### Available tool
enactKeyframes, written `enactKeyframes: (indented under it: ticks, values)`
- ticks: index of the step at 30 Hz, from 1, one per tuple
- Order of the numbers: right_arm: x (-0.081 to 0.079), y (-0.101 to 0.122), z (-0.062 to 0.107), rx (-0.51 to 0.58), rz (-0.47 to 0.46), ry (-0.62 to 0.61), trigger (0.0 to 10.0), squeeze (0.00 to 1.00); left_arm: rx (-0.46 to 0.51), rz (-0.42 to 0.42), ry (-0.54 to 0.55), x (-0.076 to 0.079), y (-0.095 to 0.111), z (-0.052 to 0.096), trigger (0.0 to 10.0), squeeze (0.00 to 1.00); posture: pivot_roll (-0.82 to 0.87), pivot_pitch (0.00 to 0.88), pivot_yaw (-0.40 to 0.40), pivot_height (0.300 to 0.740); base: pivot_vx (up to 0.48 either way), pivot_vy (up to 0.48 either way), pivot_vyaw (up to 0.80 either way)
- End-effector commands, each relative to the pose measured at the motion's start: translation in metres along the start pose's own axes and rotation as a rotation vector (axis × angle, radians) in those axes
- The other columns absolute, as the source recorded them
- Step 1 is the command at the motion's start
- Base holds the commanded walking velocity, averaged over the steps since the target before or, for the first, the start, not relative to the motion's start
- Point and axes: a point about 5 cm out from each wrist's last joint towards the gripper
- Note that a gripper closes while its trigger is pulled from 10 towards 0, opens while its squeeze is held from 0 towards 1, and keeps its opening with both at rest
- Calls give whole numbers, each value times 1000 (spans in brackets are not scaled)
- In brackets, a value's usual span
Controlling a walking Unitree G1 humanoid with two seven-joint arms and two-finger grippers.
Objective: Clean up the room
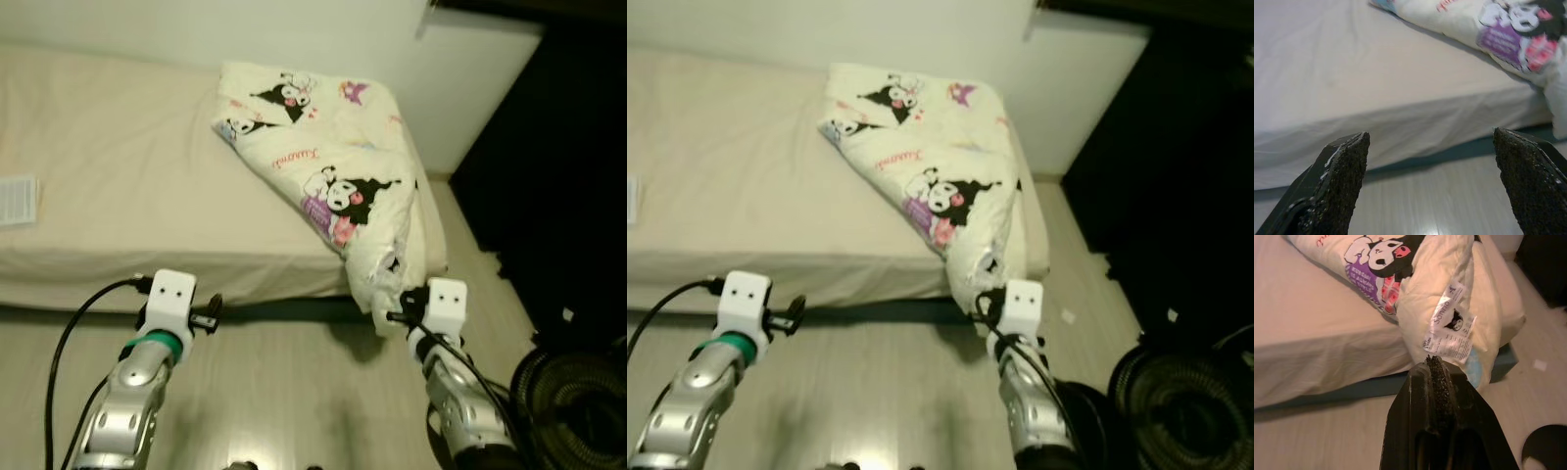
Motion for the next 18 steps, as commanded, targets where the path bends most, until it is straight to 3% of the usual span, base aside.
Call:
enactKeyframes:
  ticks: [1,11,15,18]
  values:
    - [8,-8,5,-10,-25,-30,10000,0,-47,-2,-16,4,-15,3,10000,0,156,47,-47,740,0,0,0]
    - [15,-15,12,-19,-24,-51,10000,0,-92,16,-2,8,-37,10,10000,0,132,37,-51,740,0,0,0]
    - [22,-38,18,-117,84,-92,10000,0,-110,10,-21,18,-44,9,10000,0,106,0,-49,740,0,0,0]
    - [24,-40,19,-112,92,-102,10000,0,-92,13,-33,24,-39,5,10000,0,104,0,-48,740,0,0,0]
Point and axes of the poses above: a point about 5 cm out from each wrist's last joint towards the gripper, its own z axis pointing back from the gripper into the wrist, its own y axis along the axis of the wrist's last joint, x = y × z, and after that the axes turned 14 degrees about -z, right-handed
